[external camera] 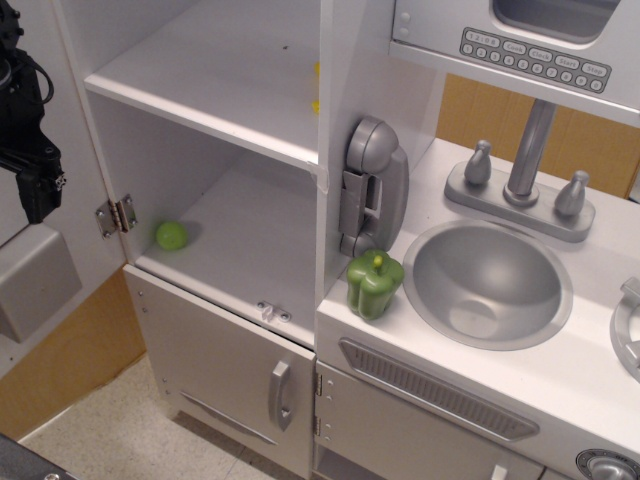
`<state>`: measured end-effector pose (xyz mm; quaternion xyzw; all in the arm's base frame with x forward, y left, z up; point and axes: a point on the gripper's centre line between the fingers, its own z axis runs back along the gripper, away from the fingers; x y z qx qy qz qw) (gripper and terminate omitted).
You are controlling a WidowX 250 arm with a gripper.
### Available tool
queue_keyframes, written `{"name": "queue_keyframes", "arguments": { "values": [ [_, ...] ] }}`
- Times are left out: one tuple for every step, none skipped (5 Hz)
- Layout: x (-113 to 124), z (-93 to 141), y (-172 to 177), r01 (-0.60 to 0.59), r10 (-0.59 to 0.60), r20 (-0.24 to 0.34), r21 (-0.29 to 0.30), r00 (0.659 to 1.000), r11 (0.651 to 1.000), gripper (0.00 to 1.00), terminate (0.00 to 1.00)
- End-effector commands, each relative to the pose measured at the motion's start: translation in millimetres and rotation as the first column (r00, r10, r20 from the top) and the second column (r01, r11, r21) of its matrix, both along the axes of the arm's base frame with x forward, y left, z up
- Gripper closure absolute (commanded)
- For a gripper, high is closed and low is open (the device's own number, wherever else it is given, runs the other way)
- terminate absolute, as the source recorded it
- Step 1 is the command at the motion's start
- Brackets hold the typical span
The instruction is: Open fridge
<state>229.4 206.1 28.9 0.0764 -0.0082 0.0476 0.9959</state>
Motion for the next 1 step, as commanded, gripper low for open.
{"name": "queue_keyframes", "arguments": {
  "values": [
    [5.8,23.5,9.2,-0.001,0.000,0.034,0.029,0.999,1.000,0.00,1.00]
  ]
}}
